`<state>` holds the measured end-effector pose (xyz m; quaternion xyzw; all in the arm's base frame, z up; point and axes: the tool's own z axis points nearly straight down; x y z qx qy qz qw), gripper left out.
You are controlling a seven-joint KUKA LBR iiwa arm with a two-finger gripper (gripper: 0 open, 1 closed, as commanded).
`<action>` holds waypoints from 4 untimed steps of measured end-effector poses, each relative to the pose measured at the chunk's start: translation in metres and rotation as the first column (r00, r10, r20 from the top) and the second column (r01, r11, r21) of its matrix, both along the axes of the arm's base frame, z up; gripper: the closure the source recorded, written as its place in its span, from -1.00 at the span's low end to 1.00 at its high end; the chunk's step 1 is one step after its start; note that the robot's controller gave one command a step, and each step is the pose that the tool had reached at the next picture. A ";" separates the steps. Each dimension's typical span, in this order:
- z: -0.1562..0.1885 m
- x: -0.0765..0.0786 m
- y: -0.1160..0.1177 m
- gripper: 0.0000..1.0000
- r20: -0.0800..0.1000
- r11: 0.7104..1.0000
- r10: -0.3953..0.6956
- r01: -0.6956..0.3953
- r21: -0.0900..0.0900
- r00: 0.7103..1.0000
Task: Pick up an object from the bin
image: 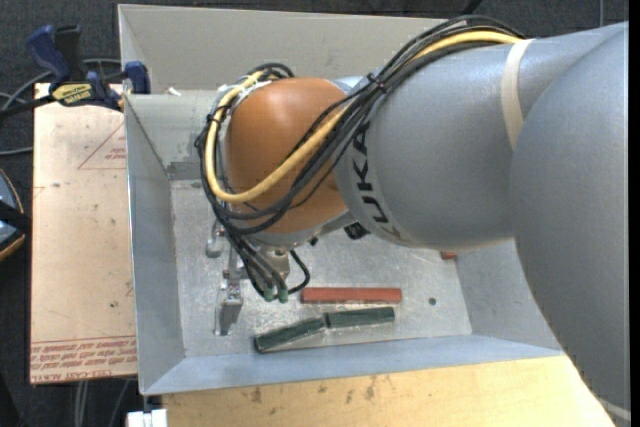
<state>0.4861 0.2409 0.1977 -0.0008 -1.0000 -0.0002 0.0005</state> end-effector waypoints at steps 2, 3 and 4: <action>-0.086 0.012 -0.059 -1.00 0.000 0.998 -0.059 0.059 0.000 0.998; -0.086 0.012 -0.059 -1.00 0.000 0.998 -0.059 0.059 0.000 0.998; -0.097 0.010 -0.070 -1.00 0.003 1.000 -0.003 0.003 0.002 1.000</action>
Offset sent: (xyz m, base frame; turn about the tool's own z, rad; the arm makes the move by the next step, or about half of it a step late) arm 0.0000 0.0000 0.0000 0.0000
